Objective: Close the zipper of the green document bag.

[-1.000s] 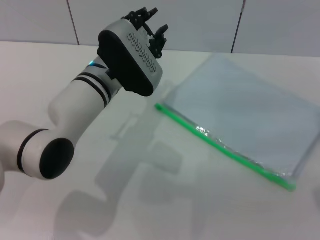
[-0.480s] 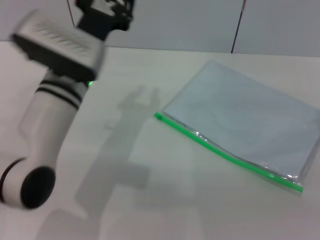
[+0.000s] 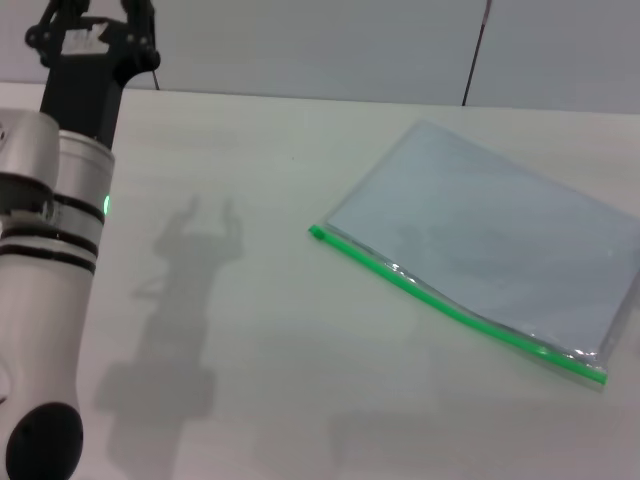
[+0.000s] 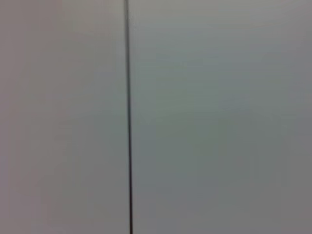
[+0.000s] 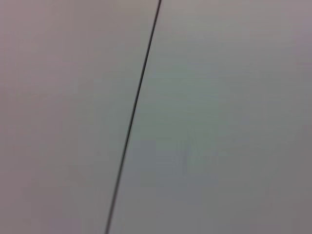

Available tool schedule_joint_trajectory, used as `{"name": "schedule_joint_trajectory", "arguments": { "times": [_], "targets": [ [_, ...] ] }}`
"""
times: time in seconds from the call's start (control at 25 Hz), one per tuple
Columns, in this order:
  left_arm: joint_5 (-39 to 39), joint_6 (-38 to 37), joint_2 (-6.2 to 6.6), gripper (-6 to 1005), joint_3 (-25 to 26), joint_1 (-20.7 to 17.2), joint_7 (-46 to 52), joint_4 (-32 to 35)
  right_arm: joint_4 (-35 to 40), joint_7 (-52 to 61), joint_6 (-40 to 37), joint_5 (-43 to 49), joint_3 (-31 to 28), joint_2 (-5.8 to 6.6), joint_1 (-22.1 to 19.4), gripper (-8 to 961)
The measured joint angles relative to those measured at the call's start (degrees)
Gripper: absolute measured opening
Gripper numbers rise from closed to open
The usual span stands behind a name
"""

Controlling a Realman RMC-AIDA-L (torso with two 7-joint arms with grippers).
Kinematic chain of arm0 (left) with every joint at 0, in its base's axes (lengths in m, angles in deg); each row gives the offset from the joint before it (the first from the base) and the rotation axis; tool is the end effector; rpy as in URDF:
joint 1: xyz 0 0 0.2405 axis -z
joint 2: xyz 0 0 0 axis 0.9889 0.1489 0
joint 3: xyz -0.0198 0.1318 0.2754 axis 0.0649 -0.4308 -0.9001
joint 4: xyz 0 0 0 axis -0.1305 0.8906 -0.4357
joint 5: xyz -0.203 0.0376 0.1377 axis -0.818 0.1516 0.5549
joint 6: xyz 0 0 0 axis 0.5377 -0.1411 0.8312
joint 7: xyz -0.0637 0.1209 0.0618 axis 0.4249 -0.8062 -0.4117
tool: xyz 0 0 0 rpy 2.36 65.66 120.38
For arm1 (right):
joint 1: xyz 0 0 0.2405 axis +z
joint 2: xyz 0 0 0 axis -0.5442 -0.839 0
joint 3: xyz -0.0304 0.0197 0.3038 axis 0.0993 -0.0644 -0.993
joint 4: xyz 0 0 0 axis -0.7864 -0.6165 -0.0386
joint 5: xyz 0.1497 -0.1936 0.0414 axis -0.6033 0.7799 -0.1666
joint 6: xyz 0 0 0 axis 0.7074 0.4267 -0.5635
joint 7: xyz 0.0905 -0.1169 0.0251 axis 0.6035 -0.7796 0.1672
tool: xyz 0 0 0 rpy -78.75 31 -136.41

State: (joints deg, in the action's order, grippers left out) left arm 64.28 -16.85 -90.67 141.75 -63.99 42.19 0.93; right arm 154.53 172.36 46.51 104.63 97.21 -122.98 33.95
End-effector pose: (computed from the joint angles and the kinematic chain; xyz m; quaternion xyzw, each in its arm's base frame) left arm -0.2609 0.3945 -0.0402 -0.6079 -0.1563 -0.3826 0.6780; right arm 0.2741 0.3552 -0.0063 -0.6496 0.0913 0.2856 0.6987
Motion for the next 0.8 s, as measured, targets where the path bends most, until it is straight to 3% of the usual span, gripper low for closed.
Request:
{"name": "schedule_joint_trajectory", "arguments": {
  "times": [0.24, 0.8],
  "targets": [
    [-0.5, -0.9, -0.21, 404, -2.8, 0.8, -0.4, 3.1, -10.1, 0.1, 10.0, -9.7, 7.8, 0.23, 5.7, 416],
    [-4.3, -3.2, -0.16, 398, -8.3, 5.1, 0.7, 10.7, -15.0, 0.1, 10.4, -15.6, 11.2, 0.35, 8.8, 417]
  ]
}}
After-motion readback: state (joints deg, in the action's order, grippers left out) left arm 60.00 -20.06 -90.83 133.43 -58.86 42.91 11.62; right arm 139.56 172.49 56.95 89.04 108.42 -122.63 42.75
